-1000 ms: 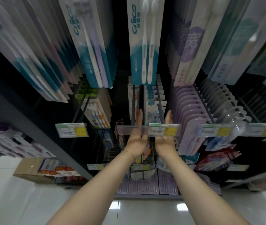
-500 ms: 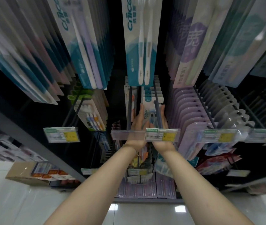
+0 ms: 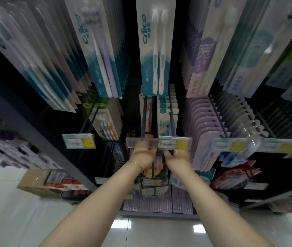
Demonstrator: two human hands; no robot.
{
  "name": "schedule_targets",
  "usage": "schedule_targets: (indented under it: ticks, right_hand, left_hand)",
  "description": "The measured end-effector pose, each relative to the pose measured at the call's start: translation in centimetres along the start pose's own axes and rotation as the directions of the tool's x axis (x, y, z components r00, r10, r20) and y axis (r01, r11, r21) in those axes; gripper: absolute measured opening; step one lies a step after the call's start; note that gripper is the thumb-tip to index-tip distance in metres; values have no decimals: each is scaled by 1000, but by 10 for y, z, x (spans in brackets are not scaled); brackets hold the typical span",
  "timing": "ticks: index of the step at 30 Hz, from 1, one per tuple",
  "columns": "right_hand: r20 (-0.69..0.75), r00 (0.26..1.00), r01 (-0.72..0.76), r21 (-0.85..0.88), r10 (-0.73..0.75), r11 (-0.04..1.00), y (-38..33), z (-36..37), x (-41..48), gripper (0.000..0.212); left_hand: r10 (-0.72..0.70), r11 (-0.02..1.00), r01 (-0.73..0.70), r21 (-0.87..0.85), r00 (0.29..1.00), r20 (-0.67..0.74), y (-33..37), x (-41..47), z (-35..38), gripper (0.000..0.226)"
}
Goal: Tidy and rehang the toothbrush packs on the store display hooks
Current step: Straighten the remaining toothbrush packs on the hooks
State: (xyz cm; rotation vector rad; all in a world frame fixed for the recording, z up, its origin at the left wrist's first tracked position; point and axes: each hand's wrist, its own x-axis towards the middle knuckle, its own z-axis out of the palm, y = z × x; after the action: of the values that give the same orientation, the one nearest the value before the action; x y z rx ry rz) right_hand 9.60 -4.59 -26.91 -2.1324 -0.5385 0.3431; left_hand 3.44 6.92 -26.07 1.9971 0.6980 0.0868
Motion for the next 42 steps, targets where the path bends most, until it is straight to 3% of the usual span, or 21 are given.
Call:
schedule_targets:
  ticks: [2, 4, 8, 11, 16, 21, 27, 35, 42]
  right_hand:
    - [99, 995, 35, -257, -10, 966, 7, -8, -7, 37]
    - [199, 980, 101, -450, -10, 887, 6, -20, -17, 36]
    - [286, 950, 280, -591, -128, 757, -2, -37, -33, 41]
    - [304, 932, 355, -656, -198, 667, -9, -49, -44, 36]
    - [384, 887, 460, -695, -255, 552, -18, -69, -57, 35]
    - [473, 852, 515, -680, -225, 522, -30, -93, -63, 37]
    - [543, 819, 557, -672, -186, 489, -53, -129, -67, 30]
    - [506, 833, 544, -678, -222, 495, -83, -174, -59, 24]
    - [451, 830, 557, -689, -328, 464, -104, -187, -45, 34]
  left_hand:
    - [46, 986, -48, 158, 999, 15, -10, -9, -5, 22]
    - [-9, 927, -12, 375, 998, 54, -13, -27, -17, 38]
    - [-10, 701, -33, 713, 998, 56, -9, -53, -31, 33]
    - [-9, 575, -14, 818, 1000, 24, -4, -70, -42, 34]
    - [-81, 538, 11, 843, 996, 39, 14, -91, -59, 32]
    - [-77, 553, 8, 833, 996, 41, 42, -109, -68, 32]
    - [0, 529, 57, 846, 998, -67, 79, -120, -74, 28]
    - [105, 611, 52, 790, 984, -146, 120, -122, -83, 30]
    - [239, 688, -5, 725, 946, -220, 141, -113, -87, 39]
